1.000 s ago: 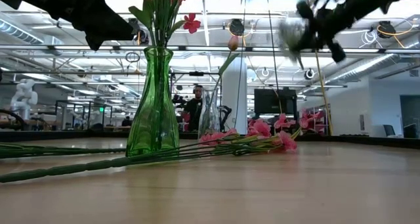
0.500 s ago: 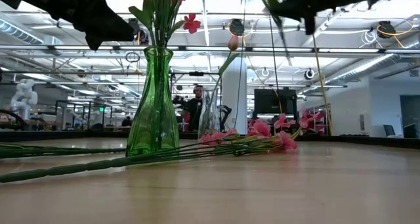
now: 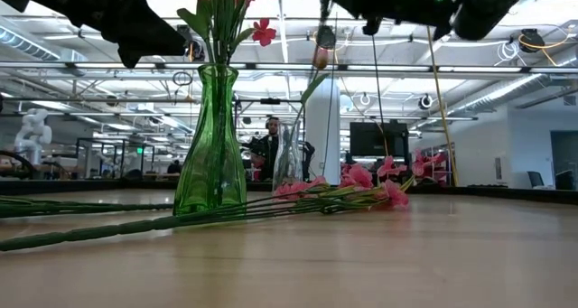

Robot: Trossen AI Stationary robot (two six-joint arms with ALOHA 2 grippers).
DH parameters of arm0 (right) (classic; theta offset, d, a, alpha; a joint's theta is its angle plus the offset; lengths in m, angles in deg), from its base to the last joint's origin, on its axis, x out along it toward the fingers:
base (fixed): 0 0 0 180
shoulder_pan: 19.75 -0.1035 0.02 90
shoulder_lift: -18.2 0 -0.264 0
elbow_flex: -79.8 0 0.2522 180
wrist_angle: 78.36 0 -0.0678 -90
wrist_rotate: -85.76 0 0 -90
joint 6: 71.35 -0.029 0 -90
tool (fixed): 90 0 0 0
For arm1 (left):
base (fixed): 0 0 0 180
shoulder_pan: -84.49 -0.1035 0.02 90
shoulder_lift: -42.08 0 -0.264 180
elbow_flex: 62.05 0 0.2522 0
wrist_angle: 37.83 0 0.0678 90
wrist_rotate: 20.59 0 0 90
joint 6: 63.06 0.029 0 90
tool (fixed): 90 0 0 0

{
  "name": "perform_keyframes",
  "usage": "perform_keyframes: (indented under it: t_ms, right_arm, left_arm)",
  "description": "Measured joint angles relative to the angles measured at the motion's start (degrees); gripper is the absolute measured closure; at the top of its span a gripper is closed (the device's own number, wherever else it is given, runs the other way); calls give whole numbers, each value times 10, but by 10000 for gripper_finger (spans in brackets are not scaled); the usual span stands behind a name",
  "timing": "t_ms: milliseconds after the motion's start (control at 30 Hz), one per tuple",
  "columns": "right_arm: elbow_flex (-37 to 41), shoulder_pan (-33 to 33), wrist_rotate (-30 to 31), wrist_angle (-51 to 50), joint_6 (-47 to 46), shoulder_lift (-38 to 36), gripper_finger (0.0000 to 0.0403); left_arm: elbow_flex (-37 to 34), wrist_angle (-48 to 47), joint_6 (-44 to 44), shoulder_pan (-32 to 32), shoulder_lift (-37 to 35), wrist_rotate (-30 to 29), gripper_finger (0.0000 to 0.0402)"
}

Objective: Sort flowers into vase by color
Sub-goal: Put the white flowers into the transparent flower vase

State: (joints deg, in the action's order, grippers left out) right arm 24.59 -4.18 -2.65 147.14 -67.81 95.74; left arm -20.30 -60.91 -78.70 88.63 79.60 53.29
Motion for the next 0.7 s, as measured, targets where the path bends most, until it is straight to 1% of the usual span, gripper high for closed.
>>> perform_keyframes:
  t_ms: [133, 233, 433, 600, 700]
  right_arm:
    - [0, 1, 6, 129, 16, 75, 398]
    - [0, 3, 28, 176, 18, 112, 399]
    - [-5, 17, 31, 183, 31, 155, 399]
    - [-48, 29, 28, 186, 32, 180, 399]
    - [-70, 33, 27, 154, 41, 189, 400]
  left_arm:
    - [0, 0, -1, 0, 0, 0, 279]
    - [0, 0, -2, 0, 0, 0, 279]
    - [0, 0, -2, 0, 0, 0, 279]
    - [0, 0, -2, 0, 0, 0, 279]
    - [0, 0, -2, 0, 0, 0, 279]
